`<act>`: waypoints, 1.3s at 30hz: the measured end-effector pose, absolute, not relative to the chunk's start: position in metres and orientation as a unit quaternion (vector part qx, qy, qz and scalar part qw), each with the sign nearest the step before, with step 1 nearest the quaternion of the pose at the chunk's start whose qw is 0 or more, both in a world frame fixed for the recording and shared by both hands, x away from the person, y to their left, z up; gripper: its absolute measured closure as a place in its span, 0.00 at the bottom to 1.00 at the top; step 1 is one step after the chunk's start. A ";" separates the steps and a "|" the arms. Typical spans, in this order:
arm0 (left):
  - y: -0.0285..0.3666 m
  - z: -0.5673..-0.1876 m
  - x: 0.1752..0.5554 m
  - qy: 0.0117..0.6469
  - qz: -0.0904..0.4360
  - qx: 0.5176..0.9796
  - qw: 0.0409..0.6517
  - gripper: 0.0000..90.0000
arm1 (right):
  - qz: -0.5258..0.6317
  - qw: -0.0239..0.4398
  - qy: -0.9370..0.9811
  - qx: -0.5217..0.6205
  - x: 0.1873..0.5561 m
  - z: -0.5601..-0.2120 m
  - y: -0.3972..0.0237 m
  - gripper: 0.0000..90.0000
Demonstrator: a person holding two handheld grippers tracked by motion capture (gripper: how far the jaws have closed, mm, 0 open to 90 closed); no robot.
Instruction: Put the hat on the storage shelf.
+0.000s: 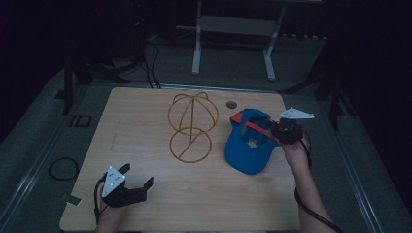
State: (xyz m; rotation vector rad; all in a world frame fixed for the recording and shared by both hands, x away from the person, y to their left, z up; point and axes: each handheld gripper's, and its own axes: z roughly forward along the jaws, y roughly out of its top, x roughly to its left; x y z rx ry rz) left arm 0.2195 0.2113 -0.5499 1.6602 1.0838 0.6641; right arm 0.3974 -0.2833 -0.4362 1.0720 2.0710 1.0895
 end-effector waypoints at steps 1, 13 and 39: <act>0.207 -0.546 0.219 0.440 0.269 0.693 0.504 0.03 | 0.408 0.282 0.772 0.396 0.395 -0.433 -0.284 0.99; 0.187 -0.507 0.223 0.405 0.238 0.711 0.523 0.03 | 0.441 0.313 0.761 0.357 0.358 -0.382 -0.287 0.99; 0.105 -0.413 0.255 0.290 0.244 0.756 0.533 0.03 | 0.470 0.304 0.760 0.330 0.312 -0.358 -0.273 0.99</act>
